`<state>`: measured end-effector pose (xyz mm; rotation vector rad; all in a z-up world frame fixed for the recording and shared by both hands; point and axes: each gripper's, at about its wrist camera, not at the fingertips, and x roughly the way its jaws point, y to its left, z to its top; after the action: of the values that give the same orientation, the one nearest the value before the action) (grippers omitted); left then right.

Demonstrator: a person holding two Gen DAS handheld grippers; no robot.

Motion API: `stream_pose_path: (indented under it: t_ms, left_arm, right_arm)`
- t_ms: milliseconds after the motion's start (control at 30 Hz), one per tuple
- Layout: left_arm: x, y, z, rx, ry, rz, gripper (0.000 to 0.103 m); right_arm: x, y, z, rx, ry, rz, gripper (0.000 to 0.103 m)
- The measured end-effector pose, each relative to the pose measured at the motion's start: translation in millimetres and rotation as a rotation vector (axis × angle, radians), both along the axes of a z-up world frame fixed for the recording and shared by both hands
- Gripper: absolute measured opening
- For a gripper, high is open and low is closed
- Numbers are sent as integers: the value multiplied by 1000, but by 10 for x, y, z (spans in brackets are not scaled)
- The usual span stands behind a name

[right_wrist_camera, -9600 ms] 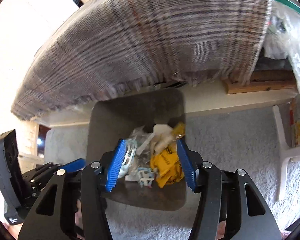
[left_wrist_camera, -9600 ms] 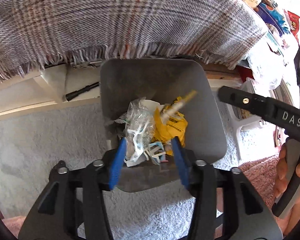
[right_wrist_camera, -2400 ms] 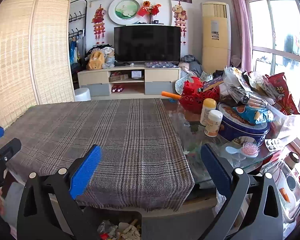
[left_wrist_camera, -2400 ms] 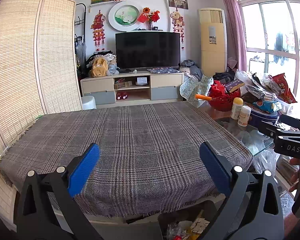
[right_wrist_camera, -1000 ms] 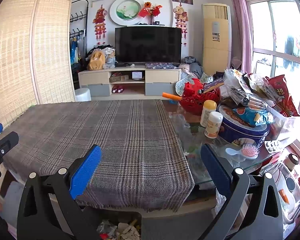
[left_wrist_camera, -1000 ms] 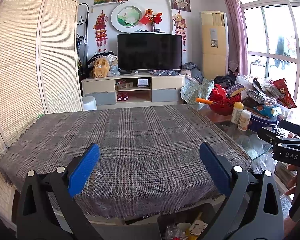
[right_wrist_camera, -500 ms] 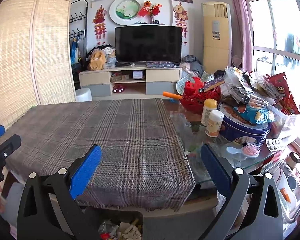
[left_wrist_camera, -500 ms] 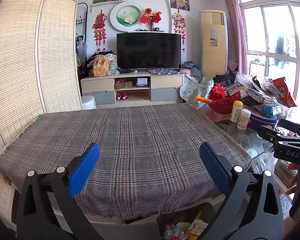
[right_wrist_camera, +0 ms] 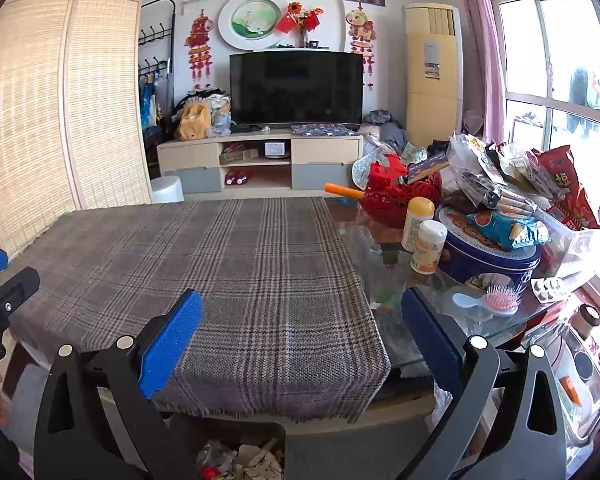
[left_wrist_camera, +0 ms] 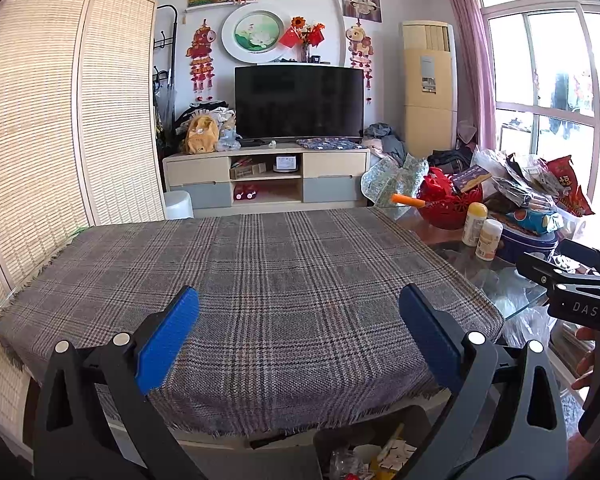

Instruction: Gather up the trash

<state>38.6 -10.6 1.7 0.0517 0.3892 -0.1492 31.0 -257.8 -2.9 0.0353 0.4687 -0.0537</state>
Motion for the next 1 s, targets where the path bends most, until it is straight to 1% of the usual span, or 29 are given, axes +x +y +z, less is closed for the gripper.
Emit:
stream_pose_path:
  t_ms: [867,1000]
  left_arm:
    - [1,-4,-2,-8,1,5,95]
    - [2,-14,-8,2,-1,16,95]
  right_arm:
    - [-4,-6,-16,3,2,0,100]
    - [-5,-5,-17,3,2,-1,100]
